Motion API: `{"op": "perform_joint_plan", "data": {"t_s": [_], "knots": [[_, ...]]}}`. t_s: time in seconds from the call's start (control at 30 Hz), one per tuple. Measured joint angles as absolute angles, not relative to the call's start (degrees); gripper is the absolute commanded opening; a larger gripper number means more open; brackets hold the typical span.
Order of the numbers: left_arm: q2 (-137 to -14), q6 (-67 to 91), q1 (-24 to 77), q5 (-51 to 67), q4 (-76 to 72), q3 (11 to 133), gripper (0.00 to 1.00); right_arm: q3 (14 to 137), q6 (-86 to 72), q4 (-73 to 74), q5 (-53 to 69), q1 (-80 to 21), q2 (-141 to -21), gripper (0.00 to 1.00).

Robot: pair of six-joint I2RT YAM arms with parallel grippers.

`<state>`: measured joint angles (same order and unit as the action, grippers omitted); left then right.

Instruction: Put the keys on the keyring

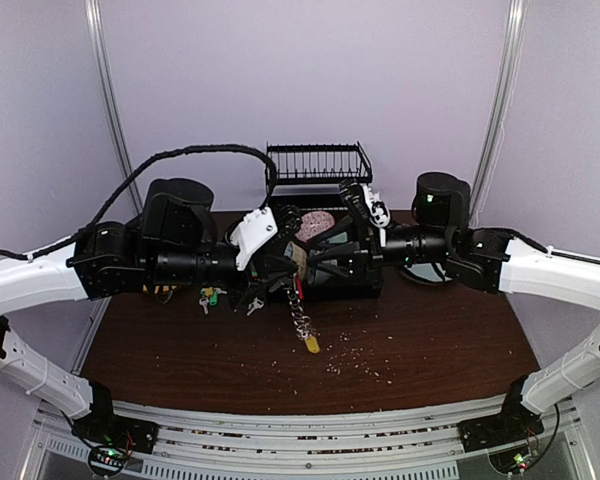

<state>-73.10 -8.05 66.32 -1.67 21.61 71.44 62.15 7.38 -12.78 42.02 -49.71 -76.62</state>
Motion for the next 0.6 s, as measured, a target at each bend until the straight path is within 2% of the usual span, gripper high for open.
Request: {"op": "perform_joint_plan", "data": {"t_s": [0.23, 0.6], "knots": [[-73.34, -8.54, 66.39, -1.1, 21.58, 71.92, 0.0, 63.51, 10.66, -8.36, 45.89, -49.58, -79.24, 0.28], [-73.56, -8.69, 66.43, -0.03, 21.56, 71.92, 0.0, 64.31, 10.76, -8.23, 46.72, -49.58, -80.12, 0.21]]}}
